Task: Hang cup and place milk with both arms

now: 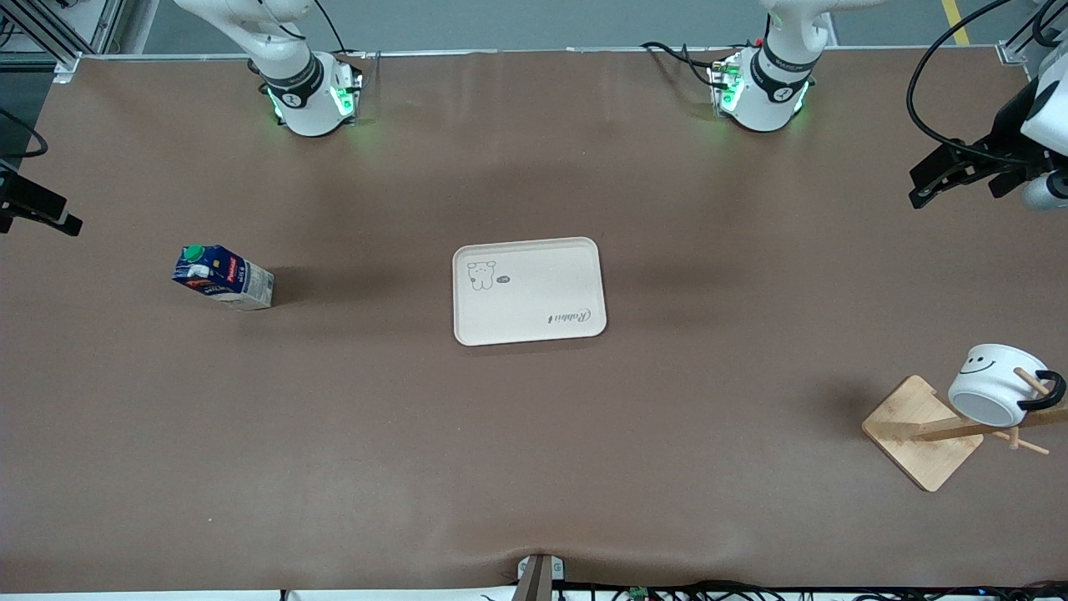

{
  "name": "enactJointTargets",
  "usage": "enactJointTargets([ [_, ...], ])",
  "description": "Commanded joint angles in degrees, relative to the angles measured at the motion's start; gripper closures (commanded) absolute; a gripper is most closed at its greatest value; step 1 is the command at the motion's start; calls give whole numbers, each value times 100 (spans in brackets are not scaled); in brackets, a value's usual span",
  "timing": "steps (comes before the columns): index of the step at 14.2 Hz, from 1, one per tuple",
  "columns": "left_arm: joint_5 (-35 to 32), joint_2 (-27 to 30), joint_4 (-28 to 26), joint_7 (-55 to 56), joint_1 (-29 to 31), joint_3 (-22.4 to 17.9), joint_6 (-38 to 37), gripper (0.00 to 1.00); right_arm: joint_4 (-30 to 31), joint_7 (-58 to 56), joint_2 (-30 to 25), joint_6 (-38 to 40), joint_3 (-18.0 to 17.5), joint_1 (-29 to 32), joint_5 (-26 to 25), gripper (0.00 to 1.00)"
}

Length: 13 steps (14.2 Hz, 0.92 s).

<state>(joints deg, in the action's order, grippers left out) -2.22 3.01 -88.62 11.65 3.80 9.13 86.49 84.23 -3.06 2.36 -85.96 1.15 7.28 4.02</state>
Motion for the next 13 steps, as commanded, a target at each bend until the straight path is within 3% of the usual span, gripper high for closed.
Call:
enactJointTargets([
  [1, 107, 85, -41, -4, 16, 10, -88, 0, -283, -37, 54, 27, -10, 2, -77, 0],
  [10, 125, 77, 12, -75, 51, -8, -185, 0, -328, -11, 63, 36, -1, -7, -94, 0],
  [13, 99, -64, 266, -57, 51, -26, -194, 0, -320, -2, 63, -95, -1, 19, -112, 0],
])
